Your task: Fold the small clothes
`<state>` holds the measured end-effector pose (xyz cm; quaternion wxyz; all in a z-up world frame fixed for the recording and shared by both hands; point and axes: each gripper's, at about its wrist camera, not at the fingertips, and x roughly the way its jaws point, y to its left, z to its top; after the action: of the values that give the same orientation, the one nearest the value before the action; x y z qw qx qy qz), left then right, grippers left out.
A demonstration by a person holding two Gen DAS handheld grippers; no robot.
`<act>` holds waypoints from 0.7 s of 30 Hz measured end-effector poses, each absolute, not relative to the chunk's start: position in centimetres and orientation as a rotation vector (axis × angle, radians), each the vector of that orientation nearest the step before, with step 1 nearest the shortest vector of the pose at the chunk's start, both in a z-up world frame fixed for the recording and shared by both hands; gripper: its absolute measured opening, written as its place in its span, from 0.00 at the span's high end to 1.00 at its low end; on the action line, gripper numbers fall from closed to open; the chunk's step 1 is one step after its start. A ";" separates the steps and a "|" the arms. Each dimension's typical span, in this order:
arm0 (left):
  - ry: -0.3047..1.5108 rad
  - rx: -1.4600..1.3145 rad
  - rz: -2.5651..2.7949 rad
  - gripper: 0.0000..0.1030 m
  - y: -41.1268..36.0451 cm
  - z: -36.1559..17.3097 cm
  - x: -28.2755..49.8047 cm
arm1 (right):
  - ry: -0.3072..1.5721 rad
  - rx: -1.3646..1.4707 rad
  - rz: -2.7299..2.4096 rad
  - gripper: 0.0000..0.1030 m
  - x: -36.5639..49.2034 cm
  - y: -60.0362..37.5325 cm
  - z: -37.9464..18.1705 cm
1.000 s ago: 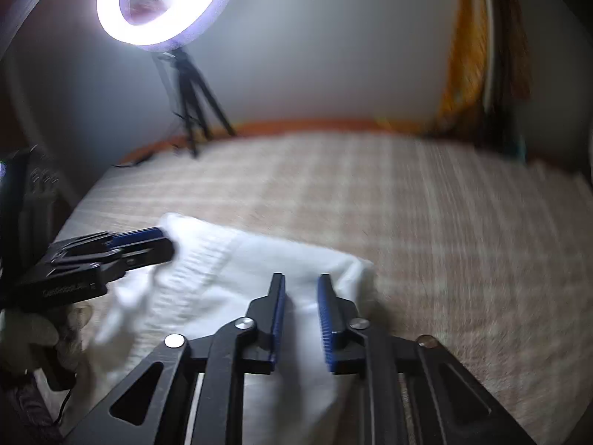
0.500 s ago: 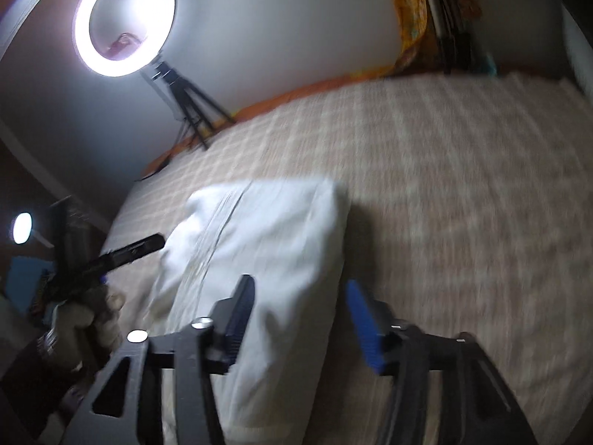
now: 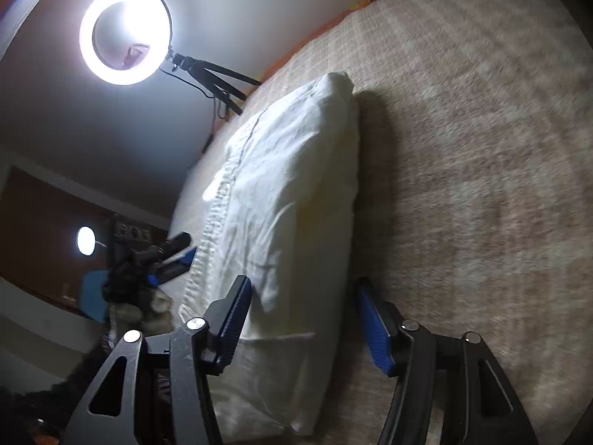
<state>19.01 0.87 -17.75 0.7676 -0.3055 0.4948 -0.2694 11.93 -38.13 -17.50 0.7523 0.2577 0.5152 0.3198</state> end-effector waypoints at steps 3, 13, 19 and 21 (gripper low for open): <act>1.062 -0.637 -0.596 0.42 -0.1 -17.5 19.1 | 1.131 0.605 0.713 0.59 12.5 -37.2 -18.5; 1.058 -0.562 -0.546 0.91 -2.9 -16.5 19.8 | 1.101 0.418 0.611 0.90 11.8 -34.0 -15.4; 0.972 -0.474 -0.564 0.94 -4.3 -13.2 19.8 | 1.016 0.230 0.551 0.95 11.0 -31.5 -11.9; 0.934 -0.442 -0.582 0.94 -5.0 -11.7 19.8 | 0.989 0.175 0.542 0.95 10.8 -30.8 -10.6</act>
<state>19.85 -5.03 -11.70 0.8293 -0.2081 0.4400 -0.2744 10.78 -30.78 -10.63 0.8417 0.0826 0.4680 0.2563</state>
